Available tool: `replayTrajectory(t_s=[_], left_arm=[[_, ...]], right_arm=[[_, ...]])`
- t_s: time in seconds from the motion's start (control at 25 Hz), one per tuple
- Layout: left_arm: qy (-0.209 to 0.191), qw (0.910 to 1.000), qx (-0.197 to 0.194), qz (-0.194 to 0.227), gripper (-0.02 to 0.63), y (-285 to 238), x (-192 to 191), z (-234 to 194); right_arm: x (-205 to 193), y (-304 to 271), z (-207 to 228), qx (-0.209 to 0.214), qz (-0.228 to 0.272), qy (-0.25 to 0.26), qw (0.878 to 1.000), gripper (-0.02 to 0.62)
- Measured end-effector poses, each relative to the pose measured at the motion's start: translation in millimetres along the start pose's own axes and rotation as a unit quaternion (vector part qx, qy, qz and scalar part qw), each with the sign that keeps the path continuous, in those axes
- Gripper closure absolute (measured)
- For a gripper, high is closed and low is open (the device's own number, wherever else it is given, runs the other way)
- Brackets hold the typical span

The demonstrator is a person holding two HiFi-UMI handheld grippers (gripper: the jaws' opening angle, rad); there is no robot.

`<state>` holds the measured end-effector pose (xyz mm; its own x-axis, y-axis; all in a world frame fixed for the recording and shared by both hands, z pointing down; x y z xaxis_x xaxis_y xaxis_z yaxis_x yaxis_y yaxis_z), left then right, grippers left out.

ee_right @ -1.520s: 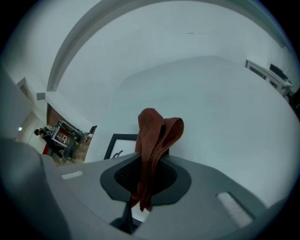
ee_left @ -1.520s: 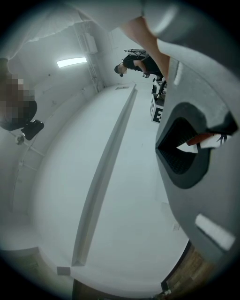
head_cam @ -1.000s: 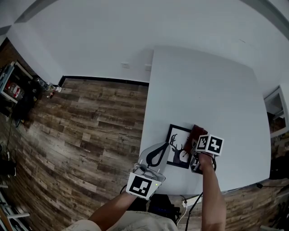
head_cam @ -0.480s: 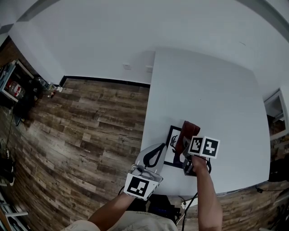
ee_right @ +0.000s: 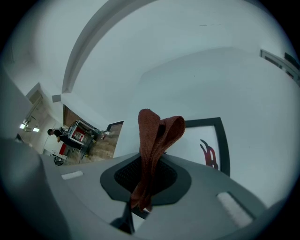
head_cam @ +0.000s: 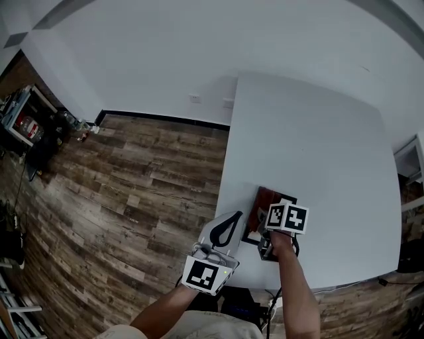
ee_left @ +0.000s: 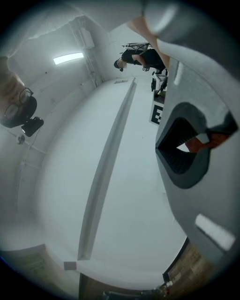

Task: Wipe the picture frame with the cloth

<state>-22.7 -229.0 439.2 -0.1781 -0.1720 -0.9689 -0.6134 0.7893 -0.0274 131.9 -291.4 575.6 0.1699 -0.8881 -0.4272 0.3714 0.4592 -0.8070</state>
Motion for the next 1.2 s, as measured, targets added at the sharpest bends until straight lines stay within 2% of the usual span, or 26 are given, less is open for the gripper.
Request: replayTrajectory(t_s=[0.2,0.36,0.52,0.88,1.2], left_arm=[[-0.002,0.9998,0.000,0.018,0.606,1.1,0.1,-0.2],[-0.001,1.0000,-0.001,0.004,0.606,1.2,-1.0,0.1],[-0.003,0.9997,-0.006,0.023,0.606,-1.6,1.6,1.4],[0.003,0.9998,-0.017,0.001,0.606,-8.8,-0.3,9.4],[0.005,0.9996,-0.028,0.006,0.606,-13.7,-0.4,18.7]], right_arm=[[-5.6,-8.4,4.6,-0.011,-0.009,-0.004,1.000,0.534],[-5.1,-8.6,5.9,-0.012,-0.012,-0.003,1.000,0.534],[-7.8,-5.8,13.1,-0.018,-0.012,-0.007,1.000,0.534],[-13.0,14.0,45.0,-0.046,-0.013,-0.015,0.999,0.534],[-20.7,36.5,76.4,-0.074,-0.010,-0.023,0.997,0.534]])
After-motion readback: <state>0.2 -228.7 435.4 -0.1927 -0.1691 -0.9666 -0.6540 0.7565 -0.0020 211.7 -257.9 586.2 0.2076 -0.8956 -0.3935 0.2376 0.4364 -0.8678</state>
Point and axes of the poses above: the fingertips, and each gripper's own axes: y backward along the fingers, z to its right, x out of its top, the point moved 6 cm from there along y, backward along the fingers, and after that the axes turned 6 degrees about y, right-handed, at the moved point
